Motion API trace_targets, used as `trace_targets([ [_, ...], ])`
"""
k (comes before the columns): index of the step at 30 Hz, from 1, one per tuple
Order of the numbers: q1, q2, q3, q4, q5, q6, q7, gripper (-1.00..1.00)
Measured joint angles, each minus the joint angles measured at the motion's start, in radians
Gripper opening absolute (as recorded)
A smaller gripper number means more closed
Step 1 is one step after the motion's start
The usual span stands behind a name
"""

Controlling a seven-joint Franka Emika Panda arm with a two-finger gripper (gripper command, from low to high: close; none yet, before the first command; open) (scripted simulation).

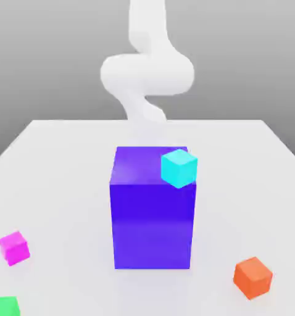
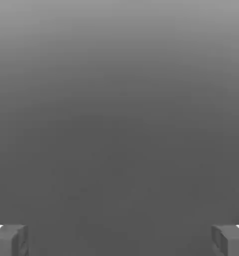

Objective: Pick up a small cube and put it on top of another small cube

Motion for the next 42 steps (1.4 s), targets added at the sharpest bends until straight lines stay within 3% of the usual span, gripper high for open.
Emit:
trace_targets([
  [9, -0.17, 0.332, -0.073, -0.08, -0.088, 0.147, 0.098, 0.0],
  [15, -0.253, 0.549, -0.158, -0.134, -0.089, 0.246, 0.122, 0.0],
  [23, -0.4, 0.842, -0.213, -0.206, 0.072, 0.381, 0.037, 0.0],
  [30, -0.514, 1.097, -0.119, -0.188, 0.224, 0.551, -0.068, 0.0],
  [31, -0.521, 1.116, -0.11, -0.184, 0.231, 0.566, -0.073, -1.0],
  [37, -0.525, 1.126, -0.105, -0.182, 0.232, 0.574, -0.074, -1.0],
  [42, -0.49, 0.989, -0.154, -0.211, 0.169, 0.467, -0.026, -1.0],
])
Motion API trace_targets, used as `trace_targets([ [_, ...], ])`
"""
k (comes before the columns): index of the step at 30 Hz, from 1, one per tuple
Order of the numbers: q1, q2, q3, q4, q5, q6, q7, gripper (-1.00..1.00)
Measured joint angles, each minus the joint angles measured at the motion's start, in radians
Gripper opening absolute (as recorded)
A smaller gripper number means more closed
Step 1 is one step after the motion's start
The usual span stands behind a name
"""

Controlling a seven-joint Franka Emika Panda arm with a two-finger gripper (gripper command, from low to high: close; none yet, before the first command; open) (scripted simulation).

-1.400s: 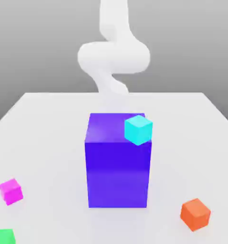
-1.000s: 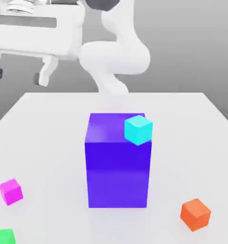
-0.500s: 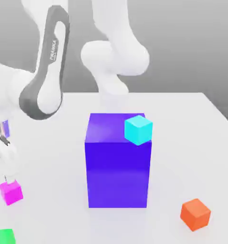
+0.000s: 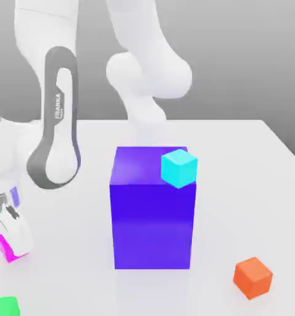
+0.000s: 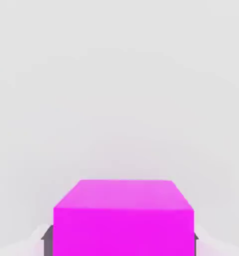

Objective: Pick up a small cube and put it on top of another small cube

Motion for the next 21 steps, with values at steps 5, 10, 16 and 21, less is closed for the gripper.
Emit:
trace_targets([
  [5, 0.064, -0.027, -0.013, 0.097, -0.04, -0.124, 0.152, -1.0],
  [10, 0.148, 0.028, -0.002, 0.267, -0.046, -0.239, 0.347, -1.0],
  [16, 0.215, 0.142, 0.018, 0.414, -0.033, -0.272, 0.497, -1.0],
  [21, 0.212, 0.2, 0.027, 0.423, -0.019, -0.222, 0.493, 1.0],
])
